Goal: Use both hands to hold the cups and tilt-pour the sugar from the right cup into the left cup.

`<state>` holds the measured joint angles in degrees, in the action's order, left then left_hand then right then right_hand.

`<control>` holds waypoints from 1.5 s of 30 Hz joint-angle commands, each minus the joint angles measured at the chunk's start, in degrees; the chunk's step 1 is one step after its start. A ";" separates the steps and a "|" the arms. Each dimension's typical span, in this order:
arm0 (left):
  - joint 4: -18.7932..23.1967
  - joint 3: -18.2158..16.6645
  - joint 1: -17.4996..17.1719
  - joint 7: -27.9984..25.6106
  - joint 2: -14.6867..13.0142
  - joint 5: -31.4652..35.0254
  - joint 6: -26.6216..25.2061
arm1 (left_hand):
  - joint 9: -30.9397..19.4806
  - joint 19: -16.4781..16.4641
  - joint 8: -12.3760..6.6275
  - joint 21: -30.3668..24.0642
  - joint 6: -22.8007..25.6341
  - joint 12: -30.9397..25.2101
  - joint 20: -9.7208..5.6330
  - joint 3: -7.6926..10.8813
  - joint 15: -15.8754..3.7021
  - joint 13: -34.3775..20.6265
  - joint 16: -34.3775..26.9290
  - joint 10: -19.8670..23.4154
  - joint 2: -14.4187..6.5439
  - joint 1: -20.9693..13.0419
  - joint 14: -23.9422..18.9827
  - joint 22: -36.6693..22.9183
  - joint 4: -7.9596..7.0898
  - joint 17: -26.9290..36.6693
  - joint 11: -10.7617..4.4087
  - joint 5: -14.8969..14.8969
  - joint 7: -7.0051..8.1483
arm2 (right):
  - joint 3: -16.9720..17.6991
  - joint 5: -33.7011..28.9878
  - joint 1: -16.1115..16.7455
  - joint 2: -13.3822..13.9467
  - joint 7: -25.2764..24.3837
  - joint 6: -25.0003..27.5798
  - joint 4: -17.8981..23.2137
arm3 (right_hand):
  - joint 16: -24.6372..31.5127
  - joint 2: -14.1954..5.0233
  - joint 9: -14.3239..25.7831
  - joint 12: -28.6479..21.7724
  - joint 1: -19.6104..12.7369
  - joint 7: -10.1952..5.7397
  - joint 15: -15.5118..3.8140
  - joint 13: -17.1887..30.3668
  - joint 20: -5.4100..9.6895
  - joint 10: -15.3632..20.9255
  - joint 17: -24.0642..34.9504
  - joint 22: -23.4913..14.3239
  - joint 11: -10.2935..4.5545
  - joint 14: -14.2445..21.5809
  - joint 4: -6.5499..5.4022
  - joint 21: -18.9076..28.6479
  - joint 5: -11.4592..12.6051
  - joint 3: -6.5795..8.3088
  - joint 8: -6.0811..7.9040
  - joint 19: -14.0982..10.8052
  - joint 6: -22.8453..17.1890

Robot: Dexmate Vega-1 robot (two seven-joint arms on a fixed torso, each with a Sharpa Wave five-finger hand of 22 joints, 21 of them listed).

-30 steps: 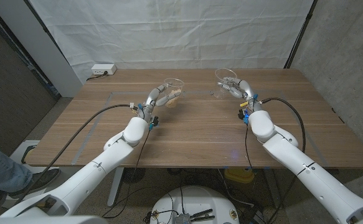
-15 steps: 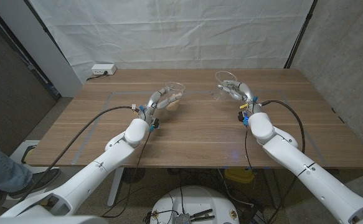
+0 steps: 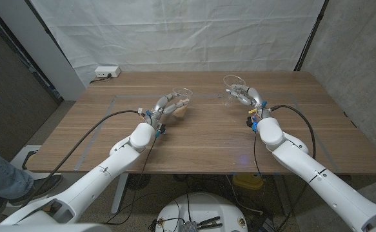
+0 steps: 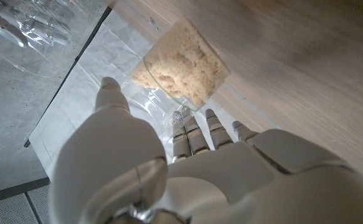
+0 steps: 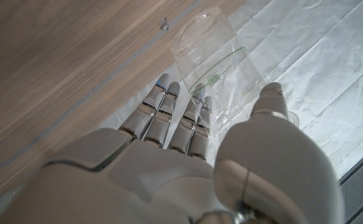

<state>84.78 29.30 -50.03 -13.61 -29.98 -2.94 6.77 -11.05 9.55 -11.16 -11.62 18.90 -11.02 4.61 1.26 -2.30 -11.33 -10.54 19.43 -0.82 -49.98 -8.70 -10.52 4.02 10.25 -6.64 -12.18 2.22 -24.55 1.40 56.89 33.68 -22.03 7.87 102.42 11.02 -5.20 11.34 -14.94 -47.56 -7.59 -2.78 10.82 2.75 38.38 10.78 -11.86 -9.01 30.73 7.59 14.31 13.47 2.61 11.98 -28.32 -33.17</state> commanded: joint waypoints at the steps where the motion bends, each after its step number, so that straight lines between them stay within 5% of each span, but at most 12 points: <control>1: 0.18 0.25 0.20 -0.03 0.11 0.44 -0.60 | -0.31 1.12 0.15 0.11 -0.78 -0.19 0.47 -0.31 -0.34 -0.35 -0.03 -0.49 -0.17 -0.19 0.39 -0.24 0.20 0.30 0.28 -0.44 0.02 | -0.02 0.43 0.17 0.55 -0.22 -0.55 -0.06 | 0.10 -0.44 0.17 0.10 0.00 -0.18 -5.25 0.21 3.49 0.20 0.23 -0.22 0.38 0.24 -0.40 0.14 -0.23 0.06 0.14 -0.48 -0.69; 45: 3.94 -1.22 -5.10 -0.33 -2.01 -2.00 -2.21 | -0.40 3.46 0.62 0.36 -7.23 0.29 1.29 -1.32 1.65 -0.59 0.23 -7.40 -0.34 0.22 5.16 -0.28 -0.29 0.45 1.76 -0.60 -0.82 | 0.12 -0.39 2.50 1.56 -1.88 0.99 2.91 | 0.01 -0.42 0.17 0.29 0.14 -0.24 -5.11 0.23 3.45 0.19 0.25 -0.24 0.43 0.11 -0.50 0.15 -0.74 0.03 0.00 -0.50 -0.64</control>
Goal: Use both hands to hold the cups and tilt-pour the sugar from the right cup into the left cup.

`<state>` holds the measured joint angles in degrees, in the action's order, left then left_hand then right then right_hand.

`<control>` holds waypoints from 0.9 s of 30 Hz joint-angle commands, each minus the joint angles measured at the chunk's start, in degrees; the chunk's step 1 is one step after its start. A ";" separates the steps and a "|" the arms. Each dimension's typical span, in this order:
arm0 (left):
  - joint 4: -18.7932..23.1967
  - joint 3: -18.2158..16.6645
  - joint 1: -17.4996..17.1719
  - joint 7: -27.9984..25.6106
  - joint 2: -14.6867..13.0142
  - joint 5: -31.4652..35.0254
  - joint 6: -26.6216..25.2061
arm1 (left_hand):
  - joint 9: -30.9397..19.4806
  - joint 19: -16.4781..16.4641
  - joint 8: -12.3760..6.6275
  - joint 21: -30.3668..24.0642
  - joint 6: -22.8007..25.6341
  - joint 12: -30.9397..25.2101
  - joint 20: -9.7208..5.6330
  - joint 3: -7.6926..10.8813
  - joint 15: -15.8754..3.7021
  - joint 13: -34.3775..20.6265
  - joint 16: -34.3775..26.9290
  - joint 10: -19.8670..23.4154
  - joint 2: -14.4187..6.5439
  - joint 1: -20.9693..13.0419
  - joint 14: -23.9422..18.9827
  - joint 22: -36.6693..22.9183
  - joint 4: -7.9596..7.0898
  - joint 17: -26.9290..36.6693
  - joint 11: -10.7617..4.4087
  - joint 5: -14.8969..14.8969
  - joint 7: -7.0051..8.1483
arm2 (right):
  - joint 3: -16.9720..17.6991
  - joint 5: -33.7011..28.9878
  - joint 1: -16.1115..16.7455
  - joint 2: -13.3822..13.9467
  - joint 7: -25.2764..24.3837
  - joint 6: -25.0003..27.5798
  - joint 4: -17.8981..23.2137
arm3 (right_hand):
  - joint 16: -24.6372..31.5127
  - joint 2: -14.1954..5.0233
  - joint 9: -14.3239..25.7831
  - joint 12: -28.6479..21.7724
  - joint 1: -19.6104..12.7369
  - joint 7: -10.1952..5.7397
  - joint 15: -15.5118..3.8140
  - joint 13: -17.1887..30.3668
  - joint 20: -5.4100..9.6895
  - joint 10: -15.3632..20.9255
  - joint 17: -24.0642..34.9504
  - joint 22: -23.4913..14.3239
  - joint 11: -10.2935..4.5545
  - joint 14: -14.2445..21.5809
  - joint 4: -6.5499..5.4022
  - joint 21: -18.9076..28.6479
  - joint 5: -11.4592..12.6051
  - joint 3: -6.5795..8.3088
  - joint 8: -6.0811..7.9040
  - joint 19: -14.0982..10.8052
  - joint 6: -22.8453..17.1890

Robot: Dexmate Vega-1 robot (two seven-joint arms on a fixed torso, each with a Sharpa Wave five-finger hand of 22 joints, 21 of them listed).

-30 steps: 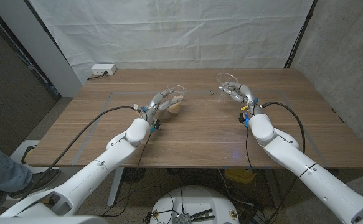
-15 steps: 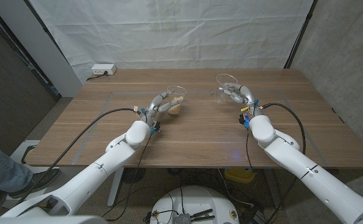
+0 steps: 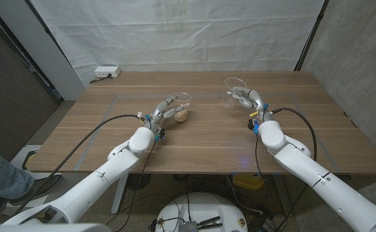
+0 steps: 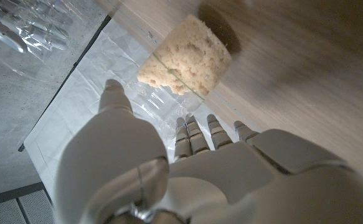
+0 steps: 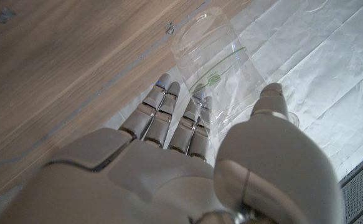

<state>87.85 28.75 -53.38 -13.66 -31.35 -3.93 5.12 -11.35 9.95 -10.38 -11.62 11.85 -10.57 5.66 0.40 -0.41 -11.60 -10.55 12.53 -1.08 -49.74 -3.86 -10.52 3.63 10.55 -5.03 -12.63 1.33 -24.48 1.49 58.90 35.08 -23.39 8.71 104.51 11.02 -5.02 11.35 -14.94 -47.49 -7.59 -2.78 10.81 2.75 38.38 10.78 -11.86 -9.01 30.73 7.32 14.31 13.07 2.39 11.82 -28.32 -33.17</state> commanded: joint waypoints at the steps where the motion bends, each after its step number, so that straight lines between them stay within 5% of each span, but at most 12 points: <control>1: 0.87 -0.67 -1.74 -0.28 -0.65 -1.02 -0.56 | -0.10 3.09 -0.22 0.36 -0.15 -0.21 0.22 -0.47 -0.20 -0.32 0.22 -0.48 -0.08 -0.02 0.34 -0.28 0.09 0.15 0.19 -0.15 0.04 | 0.06 -0.47 0.49 0.16 -0.50 0.18 0.84 | 0.01 -0.61 0.16 0.29 0.07 -0.25 -5.07 0.25 3.45 0.20 0.26 -0.24 0.45 0.11 -0.24 0.15 -0.34 0.25 0.15 -0.51 -0.62; 14: 2.91 -1.62 -3.18 -1.22 -1.30 -1.64 -0.65 | -0.09 3.23 -0.40 0.26 -0.65 -0.48 0.14 -0.67 0.09 -0.34 0.00 -0.87 -0.09 -0.01 0.53 -0.28 0.05 0.16 0.21 -0.22 -0.10 | 0.09 -0.21 -0.03 0.09 0.06 -0.43 0.44 | -0.01 -0.62 0.16 0.39 0.14 -0.13 -5.04 0.25 3.38 0.06 0.27 -0.25 0.47 0.03 -0.28 0.14 -0.47 0.24 0.07 -0.47 -0.47; 27: 8.97 -4.35 -6.83 -2.86 -4.30 -2.64 -2.43 | -0.09 3.91 -0.16 0.30 -2.79 -0.37 0.50 -1.06 0.74 -0.36 0.12 -2.71 -0.13 0.31 1.89 -0.29 -0.20 0.19 1.25 -0.24 -1.25 | -1.36 0.13 -1.21 -2.81 -1.05 -4.17 -5.91 | -0.16 -0.39 0.16 0.75 0.17 -0.06 -4.84 0.27 3.26 -0.66 0.24 -0.25 0.48 -0.36 -0.24 0.06 -0.63 0.15 -0.18 -0.29 0.12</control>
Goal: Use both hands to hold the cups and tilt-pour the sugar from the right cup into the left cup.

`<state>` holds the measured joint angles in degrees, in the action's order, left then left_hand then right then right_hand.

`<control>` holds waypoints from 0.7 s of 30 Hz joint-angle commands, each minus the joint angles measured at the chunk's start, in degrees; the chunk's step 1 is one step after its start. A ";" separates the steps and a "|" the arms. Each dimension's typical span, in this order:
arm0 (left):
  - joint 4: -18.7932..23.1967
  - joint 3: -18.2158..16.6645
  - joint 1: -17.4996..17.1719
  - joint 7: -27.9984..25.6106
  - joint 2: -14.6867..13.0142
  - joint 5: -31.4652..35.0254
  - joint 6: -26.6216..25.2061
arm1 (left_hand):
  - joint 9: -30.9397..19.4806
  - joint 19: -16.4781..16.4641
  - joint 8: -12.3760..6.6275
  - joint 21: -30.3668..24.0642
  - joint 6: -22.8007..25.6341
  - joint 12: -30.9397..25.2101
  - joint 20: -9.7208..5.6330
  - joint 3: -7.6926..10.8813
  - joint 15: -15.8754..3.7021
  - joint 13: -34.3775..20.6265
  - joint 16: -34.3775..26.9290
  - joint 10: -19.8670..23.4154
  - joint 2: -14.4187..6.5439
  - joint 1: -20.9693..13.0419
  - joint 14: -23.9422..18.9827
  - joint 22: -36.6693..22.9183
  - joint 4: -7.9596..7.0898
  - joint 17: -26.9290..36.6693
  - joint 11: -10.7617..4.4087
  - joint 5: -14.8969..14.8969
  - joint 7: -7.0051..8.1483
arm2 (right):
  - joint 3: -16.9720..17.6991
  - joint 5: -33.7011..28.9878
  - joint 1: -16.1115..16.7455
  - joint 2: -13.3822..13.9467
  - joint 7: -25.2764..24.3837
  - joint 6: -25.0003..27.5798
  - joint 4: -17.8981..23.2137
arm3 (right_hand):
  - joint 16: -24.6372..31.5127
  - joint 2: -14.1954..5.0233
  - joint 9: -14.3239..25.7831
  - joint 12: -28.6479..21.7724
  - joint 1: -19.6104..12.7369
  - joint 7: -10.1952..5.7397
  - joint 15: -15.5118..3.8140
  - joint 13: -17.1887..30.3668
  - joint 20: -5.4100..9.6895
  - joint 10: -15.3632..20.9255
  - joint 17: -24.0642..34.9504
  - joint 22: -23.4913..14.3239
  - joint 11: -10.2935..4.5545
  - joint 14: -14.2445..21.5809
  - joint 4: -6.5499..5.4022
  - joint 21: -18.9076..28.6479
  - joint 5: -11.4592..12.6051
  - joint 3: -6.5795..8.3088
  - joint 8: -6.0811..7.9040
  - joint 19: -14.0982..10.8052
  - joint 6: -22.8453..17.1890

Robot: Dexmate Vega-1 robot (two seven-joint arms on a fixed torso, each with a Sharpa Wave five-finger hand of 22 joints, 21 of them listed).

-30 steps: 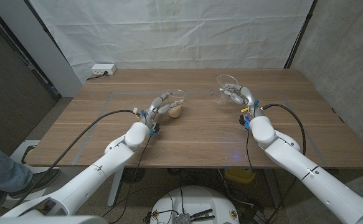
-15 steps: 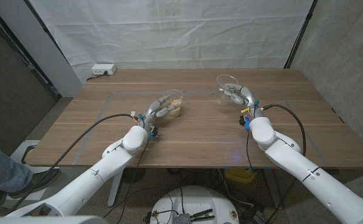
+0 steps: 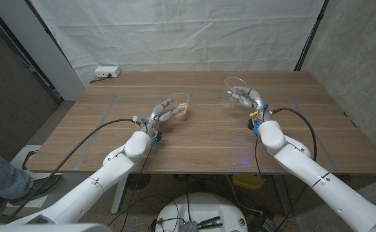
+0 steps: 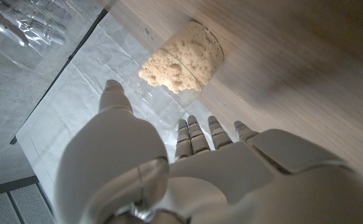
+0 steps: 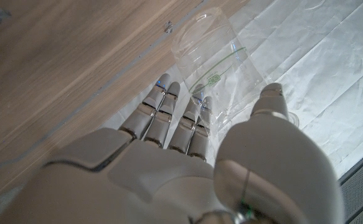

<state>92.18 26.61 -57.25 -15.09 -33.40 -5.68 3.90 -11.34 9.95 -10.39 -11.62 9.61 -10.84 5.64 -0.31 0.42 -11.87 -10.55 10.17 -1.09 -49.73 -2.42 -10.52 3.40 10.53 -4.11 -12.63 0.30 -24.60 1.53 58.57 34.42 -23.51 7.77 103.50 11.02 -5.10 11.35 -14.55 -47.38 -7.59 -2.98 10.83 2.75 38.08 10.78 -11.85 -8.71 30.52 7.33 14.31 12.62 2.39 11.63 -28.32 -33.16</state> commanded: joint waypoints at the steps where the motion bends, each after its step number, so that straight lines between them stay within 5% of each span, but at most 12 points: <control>1: 5.03 -2.43 -3.18 -1.62 -2.45 -0.93 -1.29 | -0.10 3.96 -0.17 0.30 -0.66 -0.08 0.54 -0.39 -0.03 -0.09 0.11 -0.52 -0.13 0.35 0.52 -0.30 0.00 0.21 0.52 -0.24 -0.34 | -1.40 -0.04 -0.92 -2.38 -1.16 -3.88 -5.58 | -0.17 -0.31 0.15 0.37 0.07 -0.05 -4.63 0.24 3.24 -0.36 0.24 -0.25 0.18 -0.19 -0.25 0.07 -0.19 0.14 -0.01 -0.31 0.17; 9: 5.95 -4.28 -4.16 -3.25 -2.89 -1.99 -0.93 | -0.10 4.14 -0.25 0.24 -1.34 -0.21 0.42 -0.66 0.09 -0.10 0.06 -1.03 -0.15 0.72 0.99 -0.31 -0.24 0.24 0.63 -0.24 -0.59 | -3.85 -5.34 -2.09 -4.07 -5.37 -4.48 -10.16 | -0.24 -0.30 0.15 0.59 0.43 -0.09 -4.74 0.25 3.23 -0.84 0.30 -0.26 0.38 -0.56 -0.45 -0.02 -0.28 0.02 -0.17 -0.09 0.64; 21: 5.50 -4.78 -3.48 -3.76 -2.79 -2.49 0.04 | -0.10 4.41 -0.41 0.22 -1.77 -0.38 0.53 -0.90 0.25 -0.11 -0.09 -1.41 -0.27 1.08 1.17 -0.32 -0.50 0.26 0.87 -0.21 -0.72 | -5.16 -7.61 -3.00 -4.31 -4.86 -3.62 -12.73 | -0.48 0.07 0.15 1.01 1.30 -0.33 -4.58 0.28 3.23 -1.79 0.37 -0.25 0.34 -1.67 -0.84 -0.30 -0.42 -0.43 -0.45 0.60 1.55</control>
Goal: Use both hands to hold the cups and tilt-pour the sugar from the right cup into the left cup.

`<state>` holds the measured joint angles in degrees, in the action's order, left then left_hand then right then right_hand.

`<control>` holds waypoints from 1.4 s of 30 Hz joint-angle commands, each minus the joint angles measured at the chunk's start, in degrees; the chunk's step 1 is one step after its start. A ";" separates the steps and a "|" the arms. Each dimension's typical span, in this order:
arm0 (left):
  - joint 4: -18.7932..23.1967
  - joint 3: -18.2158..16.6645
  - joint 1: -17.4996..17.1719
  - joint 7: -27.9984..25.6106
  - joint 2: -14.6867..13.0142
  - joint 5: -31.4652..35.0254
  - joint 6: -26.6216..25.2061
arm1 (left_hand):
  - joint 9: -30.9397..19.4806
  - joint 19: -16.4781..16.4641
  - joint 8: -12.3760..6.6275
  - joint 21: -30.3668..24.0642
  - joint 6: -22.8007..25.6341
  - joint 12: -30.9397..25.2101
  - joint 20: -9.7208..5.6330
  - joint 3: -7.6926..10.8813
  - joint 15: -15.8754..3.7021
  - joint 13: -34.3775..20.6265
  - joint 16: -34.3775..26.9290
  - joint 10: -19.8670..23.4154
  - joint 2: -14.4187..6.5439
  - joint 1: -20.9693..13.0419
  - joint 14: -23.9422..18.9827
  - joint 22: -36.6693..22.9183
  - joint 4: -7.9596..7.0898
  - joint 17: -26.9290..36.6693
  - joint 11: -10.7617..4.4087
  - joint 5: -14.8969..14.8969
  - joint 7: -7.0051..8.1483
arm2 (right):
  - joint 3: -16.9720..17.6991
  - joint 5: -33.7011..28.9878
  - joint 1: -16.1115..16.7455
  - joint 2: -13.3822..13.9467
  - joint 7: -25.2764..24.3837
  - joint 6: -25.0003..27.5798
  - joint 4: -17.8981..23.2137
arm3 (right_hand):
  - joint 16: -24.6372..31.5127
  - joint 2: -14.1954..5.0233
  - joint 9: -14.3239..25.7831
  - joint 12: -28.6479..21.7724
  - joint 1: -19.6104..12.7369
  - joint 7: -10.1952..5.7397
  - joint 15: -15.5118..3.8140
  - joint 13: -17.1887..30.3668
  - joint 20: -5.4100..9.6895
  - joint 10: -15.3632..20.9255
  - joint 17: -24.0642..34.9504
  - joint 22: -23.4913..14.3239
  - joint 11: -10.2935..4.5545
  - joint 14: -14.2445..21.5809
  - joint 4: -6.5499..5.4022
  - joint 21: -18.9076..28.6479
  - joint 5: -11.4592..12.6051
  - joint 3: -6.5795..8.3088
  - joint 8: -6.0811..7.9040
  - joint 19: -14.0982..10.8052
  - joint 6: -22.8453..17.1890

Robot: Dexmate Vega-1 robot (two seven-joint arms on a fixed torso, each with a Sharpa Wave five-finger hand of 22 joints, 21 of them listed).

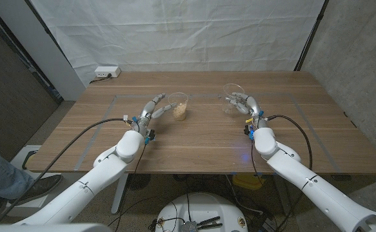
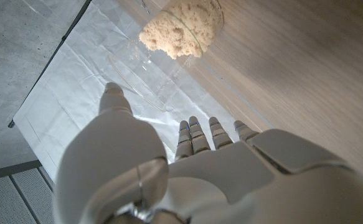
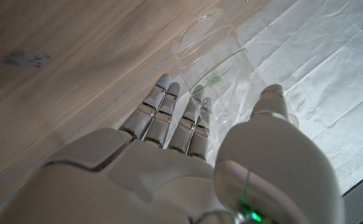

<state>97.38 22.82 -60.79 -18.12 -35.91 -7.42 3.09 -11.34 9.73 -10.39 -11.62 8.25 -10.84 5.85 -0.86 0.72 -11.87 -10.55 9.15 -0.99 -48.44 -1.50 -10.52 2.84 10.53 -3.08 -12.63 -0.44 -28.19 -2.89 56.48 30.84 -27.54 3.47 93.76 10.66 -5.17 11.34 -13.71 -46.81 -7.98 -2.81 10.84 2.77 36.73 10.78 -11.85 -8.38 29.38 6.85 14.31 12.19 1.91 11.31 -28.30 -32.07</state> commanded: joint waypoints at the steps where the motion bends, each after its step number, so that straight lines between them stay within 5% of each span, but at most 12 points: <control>1: 0.25 -0.99 0.12 -0.65 -0.26 -0.87 0.83 | -0.10 4.67 -0.44 0.22 -0.39 -0.41 0.28 -0.37 -0.09 -0.12 -0.10 -0.37 -0.38 -0.19 0.25 -0.32 0.04 0.26 -0.22 -0.21 0.08 | -1.51 -2.96 -0.90 -0.84 -0.67 0.72 -3.06 | -0.14 0.15 0.16 0.16 0.77 0.08 -4.72 0.27 3.19 -0.42 0.37 -0.25 0.01 -0.60 -0.39 -0.33 0.01 0.02 -0.12 0.66 0.44; 11: 0.10 -0.98 0.37 -0.55 -0.37 -1.02 0.90 | -0.09 4.85 -0.51 0.19 -0.79 -0.49 0.42 -0.58 0.09 -0.12 -0.09 -0.72 -0.42 0.02 0.64 -0.32 -0.12 0.26 -0.40 -0.21 0.05 | -1.90 -3.53 -0.76 -1.32 -0.87 1.45 -3.79 | -0.18 0.50 0.16 0.40 1.49 -0.09 -4.50 0.29 3.06 -1.04 0.41 -0.23 -0.08 -1.26 -0.67 -0.54 -0.03 -0.37 -0.27 1.17 1.07; 25: -0.78 -0.88 1.43 0.37 -0.32 -1.45 1.60 | -0.08 5.05 -0.75 0.15 -0.75 -0.70 0.38 -0.80 0.07 -0.12 -0.22 -0.78 -0.50 0.22 0.71 -0.33 -0.29 0.26 -0.23 -0.20 0.07 | -2.51 -4.30 -1.10 -0.35 1.00 2.78 -3.16 | -0.46 2.74 0.11 2.14 4.01 -0.40 -2.57 0.39 1.63 -6.79 0.42 -0.12 -0.48 -4.71 -1.32 -1.42 0.43 -2.21 -1.00 3.43 5.96; 40: -1.78 -0.74 2.11 0.38 0.34 -1.72 1.82 | -0.05 3.84 -1.09 -0.39 -0.33 -1.01 0.96 -1.06 0.05 -0.11 -0.44 -0.58 -0.67 0.43 0.48 -0.36 -0.49 0.25 -0.50 -0.19 0.21 | -2.95 -4.76 -1.59 1.86 5.08 5.60 -0.48 | -0.77 5.58 -0.03 2.51 7.48 1.92 0.82 0.47 -1.00 -13.24 0.48 0.08 2.53 -11.95 -2.32 -3.12 2.41 -4.96 -1.11 9.26 12.65; 42: -1.93 -0.74 2.13 0.36 0.44 -1.82 1.81 | -0.05 3.80 -1.10 -0.40 -0.34 -1.04 0.97 -1.07 0.13 -0.11 -0.45 -0.57 -0.71 0.43 0.48 -0.37 -0.51 0.25 -0.40 -0.19 0.20 | -2.93 -5.03 -1.51 1.99 4.99 6.17 -0.03 | -0.63 6.05 -0.08 3.06 8.35 2.20 1.82 0.45 -1.62 -16.96 0.47 0.15 3.57 -14.43 -2.63 -3.19 3.20 -5.68 -0.85 10.95 14.14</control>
<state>96.25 21.95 -59.14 -17.80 -35.97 -8.94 4.83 -11.25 9.95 -11.07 -11.62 7.67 -11.51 6.48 -1.49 0.82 -11.85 -10.55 8.24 -1.45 -48.00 -0.99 -10.81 2.21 10.52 -3.37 -12.63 -0.40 -30.91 -7.45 55.05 31.25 -25.73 6.61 91.36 10.13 0.69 11.18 -11.00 -39.35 -6.11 -1.83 11.12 1.57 22.38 11.06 -11.71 -5.49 16.96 4.31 11.21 14.54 -3.05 10.32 -18.84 -19.15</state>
